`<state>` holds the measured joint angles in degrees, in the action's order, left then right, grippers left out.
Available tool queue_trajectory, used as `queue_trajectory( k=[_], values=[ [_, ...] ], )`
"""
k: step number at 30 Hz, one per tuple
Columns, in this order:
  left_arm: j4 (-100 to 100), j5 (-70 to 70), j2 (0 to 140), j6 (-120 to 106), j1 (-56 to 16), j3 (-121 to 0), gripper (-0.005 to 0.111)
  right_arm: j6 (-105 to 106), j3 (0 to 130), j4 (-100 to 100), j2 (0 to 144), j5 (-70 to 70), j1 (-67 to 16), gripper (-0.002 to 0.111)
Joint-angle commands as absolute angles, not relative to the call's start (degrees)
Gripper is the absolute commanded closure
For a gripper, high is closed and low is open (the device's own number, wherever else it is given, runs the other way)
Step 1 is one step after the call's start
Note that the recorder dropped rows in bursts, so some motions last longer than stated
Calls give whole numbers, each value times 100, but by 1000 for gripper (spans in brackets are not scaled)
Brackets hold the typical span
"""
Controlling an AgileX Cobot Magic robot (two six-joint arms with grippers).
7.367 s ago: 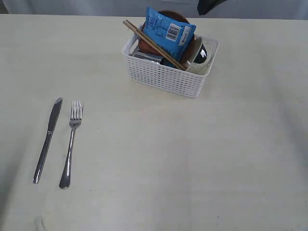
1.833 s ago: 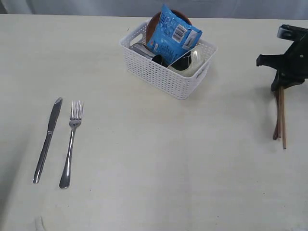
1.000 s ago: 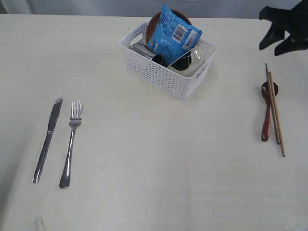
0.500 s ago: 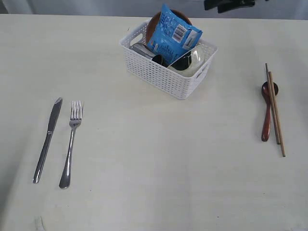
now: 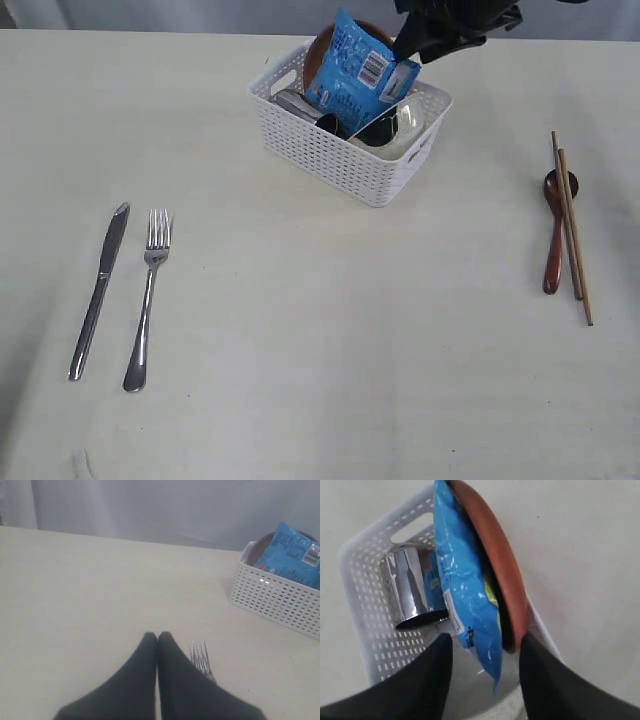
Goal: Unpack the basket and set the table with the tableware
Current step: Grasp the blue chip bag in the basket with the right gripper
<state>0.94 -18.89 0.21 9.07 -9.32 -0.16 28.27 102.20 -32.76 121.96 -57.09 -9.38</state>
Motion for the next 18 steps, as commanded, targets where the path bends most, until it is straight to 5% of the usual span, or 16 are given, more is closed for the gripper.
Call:
queue_trajectory(
  k=[1,4,9,18],
  values=[
    [113,-1836,0,904,-926,0,107,2805,10268,-3307,12318,-5843,-949,66],
    [113,-1836,0,904,-926,0,107,2805,10258,-3324,12358,-5855,-949,72],
    [113,-1836,0,904,-926,0,107,2829,10258,-3387,12300,-5902,-949,108],
    [113,-1836,0,904,-926,0,107,2874,10258,-3683,11826,-5902,-949,109]
  ],
)
